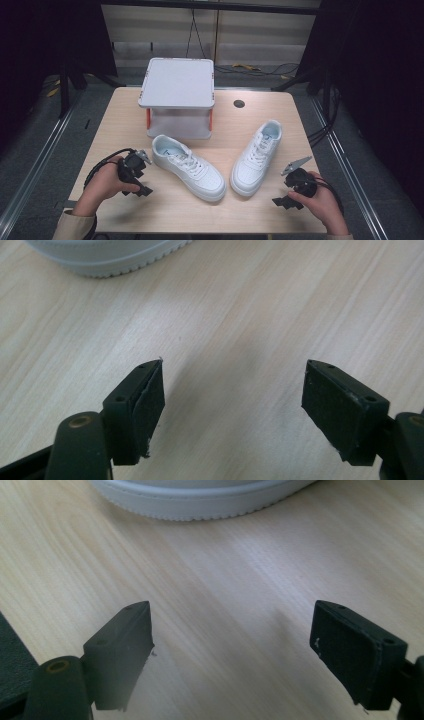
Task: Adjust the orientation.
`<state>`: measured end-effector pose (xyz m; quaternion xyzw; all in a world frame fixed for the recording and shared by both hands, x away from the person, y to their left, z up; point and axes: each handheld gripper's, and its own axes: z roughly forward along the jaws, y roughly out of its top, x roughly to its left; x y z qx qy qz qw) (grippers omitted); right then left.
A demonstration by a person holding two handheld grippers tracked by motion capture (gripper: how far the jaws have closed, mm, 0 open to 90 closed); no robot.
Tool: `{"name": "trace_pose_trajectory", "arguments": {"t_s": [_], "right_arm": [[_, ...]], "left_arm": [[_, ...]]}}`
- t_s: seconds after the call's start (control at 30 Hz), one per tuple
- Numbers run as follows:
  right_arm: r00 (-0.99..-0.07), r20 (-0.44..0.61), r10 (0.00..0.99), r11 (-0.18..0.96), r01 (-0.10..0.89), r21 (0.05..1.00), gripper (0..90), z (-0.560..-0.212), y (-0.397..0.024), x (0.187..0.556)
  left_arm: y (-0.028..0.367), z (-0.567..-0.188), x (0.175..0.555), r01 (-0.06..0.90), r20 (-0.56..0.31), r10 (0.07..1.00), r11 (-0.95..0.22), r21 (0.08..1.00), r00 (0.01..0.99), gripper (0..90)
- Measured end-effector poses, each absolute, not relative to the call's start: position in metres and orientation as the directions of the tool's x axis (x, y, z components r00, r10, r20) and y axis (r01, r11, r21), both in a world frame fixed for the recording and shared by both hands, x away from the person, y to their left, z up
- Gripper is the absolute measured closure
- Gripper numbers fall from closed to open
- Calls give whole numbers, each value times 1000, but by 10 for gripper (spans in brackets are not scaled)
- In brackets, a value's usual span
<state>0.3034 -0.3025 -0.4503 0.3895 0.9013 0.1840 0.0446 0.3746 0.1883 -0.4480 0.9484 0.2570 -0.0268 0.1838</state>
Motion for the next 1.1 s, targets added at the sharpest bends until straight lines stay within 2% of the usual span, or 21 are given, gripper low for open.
{"name": "trace_pose_trajectory", "arguments": {"t_s": [0.1, 0.27, 0.4, 0.63, 0.8, 1.0, 1.1], "right_arm": [[-701, 43, 712, 647, 678, 349, 170, -453, -300, 304], [-710, 83, 699, 637, 672, 377, 169, -451, -299, 305], [-707, 75, 703, 638, 673, 375, 170, -449, -299, 306], [-703, 94, 705, 627, 679, 381, 170, -451, -302, 305], [-693, 96, 714, 613, 686, 391, 170, -452, -305, 306], [-700, 98, 708, 617, 680, 397, 170, -451, -304, 306], [-700, 96, 708, 617, 678, 398, 170, -450, -304, 306]], "left_arm": [[187, -442, 376, 474, -130, 458, -821, 317, 880, 253], [182, -422, 384, 436, -91, 430, -845, 309, 898, 250], [174, -405, 392, 404, -70, 404, -858, 317, 912, 247], [144, -377, 414, 341, -17, 350, -899, 276, 937, 259], [125, -377, 426, 279, 20, 290, -935, 217, 957, 253], [110, -396, 437, 250, -22, 250, -950, 186, 968, 268], [108, -406, 439, 245, -30, 243, -953, 180, 969, 303]]}}
